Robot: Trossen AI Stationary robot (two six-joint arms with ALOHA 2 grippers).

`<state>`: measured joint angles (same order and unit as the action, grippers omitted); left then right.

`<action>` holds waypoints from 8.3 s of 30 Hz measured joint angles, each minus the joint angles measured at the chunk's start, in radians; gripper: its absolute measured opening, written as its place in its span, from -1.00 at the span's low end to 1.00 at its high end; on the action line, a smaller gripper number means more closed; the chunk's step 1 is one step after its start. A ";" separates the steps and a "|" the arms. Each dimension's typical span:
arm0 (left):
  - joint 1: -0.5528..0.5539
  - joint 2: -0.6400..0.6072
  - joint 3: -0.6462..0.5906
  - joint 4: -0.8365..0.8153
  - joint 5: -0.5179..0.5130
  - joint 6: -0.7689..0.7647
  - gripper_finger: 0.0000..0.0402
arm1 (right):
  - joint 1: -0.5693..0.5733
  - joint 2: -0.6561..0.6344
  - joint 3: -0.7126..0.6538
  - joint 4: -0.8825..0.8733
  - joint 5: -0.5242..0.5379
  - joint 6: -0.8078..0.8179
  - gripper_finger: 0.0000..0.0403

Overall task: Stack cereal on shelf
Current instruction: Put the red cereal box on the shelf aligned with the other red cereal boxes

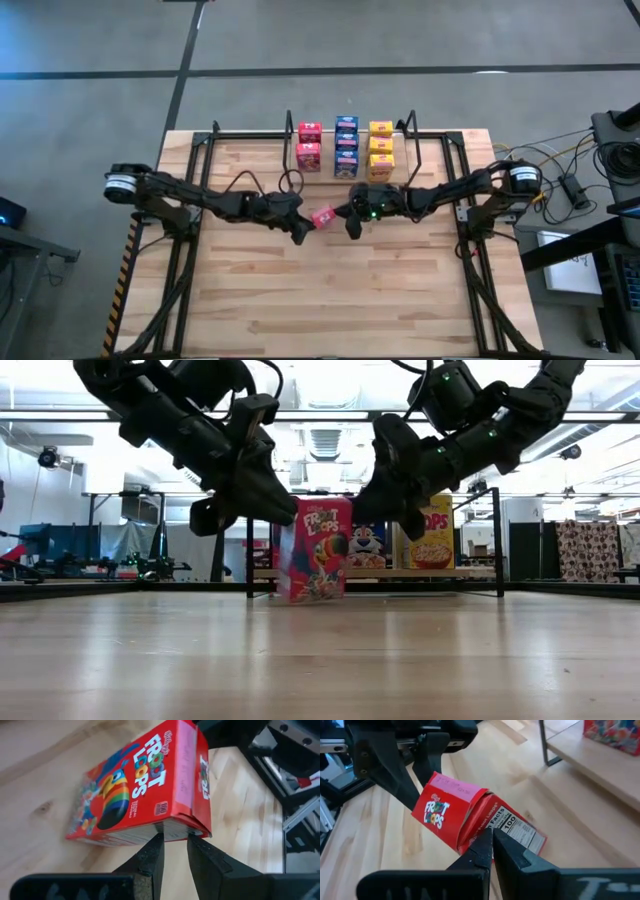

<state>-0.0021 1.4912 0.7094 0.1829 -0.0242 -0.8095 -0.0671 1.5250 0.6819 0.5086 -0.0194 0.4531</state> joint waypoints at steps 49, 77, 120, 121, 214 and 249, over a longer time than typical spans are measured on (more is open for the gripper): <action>0.062 -0.132 -0.001 -0.017 -0.069 0.590 -0.66 | -0.031 -0.166 0.000 -0.196 0.022 -0.083 -0.96; 0.049 -0.038 -0.001 0.184 -0.116 0.642 0.17 | -0.032 -0.456 -0.001 -0.408 0.028 -0.264 -0.96; 0.009 0.089 -0.001 0.203 -0.169 0.871 0.16 | -0.032 -0.455 -0.001 -0.422 0.049 -0.282 -0.96; 0.009 0.088 -0.001 0.206 -0.169 0.871 0.15 | -0.032 -0.455 -0.001 -0.422 0.049 -0.282 -0.96; 0.276 -0.051 0.034 0.072 -0.309 1.039 0.14 | -0.032 -0.455 -0.002 -0.426 0.100 -0.290 -0.96; 0.112 -0.348 0.036 -0.080 -0.307 1.026 0.12 | -0.043 -0.455 0.006 -0.417 0.102 -0.253 -0.96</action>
<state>0.1098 1.1431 0.7454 0.1034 -0.3316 0.2163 -0.1097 1.0698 0.6879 0.0913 0.0822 0.2001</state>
